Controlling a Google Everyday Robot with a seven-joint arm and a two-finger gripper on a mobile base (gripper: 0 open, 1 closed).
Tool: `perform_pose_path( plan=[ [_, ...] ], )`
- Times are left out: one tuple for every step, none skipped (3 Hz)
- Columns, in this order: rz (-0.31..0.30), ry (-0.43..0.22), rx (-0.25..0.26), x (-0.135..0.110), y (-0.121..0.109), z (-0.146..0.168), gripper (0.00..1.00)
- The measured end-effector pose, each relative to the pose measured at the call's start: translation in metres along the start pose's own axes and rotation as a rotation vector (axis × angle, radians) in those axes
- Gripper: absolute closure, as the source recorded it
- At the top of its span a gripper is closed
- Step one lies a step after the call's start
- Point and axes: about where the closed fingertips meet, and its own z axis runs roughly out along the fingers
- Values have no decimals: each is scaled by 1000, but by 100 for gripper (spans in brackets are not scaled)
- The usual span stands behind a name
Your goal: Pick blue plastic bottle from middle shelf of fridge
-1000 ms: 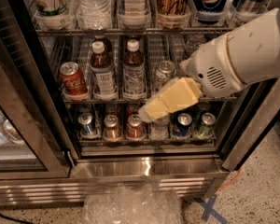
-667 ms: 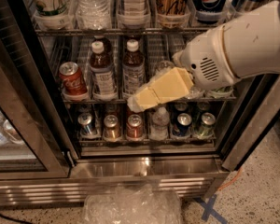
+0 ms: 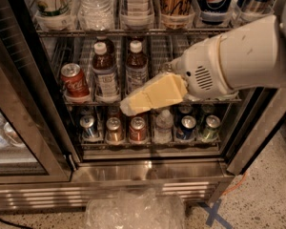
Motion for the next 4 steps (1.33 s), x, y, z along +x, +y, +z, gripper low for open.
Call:
perform_pose_path(
  plan=[
    [112,-83,-8,7,35,32,0],
    [202,-166,14,13,62,64,0],
    [305,-287,45,-13,70,86,0],
    [384,-369,118,-32,59,98,0]
  ],
)
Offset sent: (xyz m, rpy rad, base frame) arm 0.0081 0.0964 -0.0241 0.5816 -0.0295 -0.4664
